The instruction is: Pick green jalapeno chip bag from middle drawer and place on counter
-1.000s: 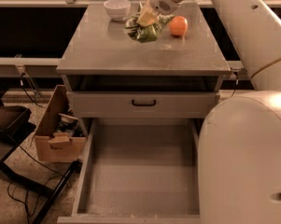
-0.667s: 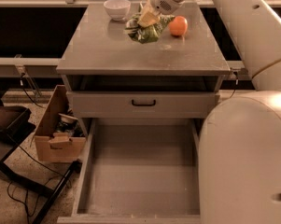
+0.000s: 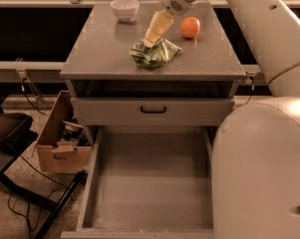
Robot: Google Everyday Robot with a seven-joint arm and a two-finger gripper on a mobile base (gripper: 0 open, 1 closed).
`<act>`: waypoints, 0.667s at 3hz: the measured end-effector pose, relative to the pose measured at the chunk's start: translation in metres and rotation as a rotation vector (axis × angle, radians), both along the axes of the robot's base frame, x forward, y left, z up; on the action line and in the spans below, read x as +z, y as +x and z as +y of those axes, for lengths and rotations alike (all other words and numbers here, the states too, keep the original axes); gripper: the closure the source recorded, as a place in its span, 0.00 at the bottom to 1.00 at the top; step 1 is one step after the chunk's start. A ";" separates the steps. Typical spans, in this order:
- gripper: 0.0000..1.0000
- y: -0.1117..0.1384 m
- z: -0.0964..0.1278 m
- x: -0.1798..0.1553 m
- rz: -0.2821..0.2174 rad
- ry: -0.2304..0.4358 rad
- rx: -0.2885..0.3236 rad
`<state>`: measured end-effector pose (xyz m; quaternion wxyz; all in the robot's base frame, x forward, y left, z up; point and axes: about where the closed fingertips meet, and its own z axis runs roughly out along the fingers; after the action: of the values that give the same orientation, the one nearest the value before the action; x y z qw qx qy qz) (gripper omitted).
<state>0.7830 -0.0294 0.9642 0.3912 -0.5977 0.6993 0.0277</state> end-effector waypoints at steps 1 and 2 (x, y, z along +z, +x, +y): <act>0.00 0.000 -0.005 0.003 -0.004 -0.005 -0.015; 0.00 -0.011 -0.064 0.041 -0.055 -0.062 -0.199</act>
Offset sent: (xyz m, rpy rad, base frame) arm -0.0432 -0.1477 0.0972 -0.1373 -0.1340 -0.4543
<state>0.7722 -0.0939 1.0049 0.3924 -0.5375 0.7448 -0.0494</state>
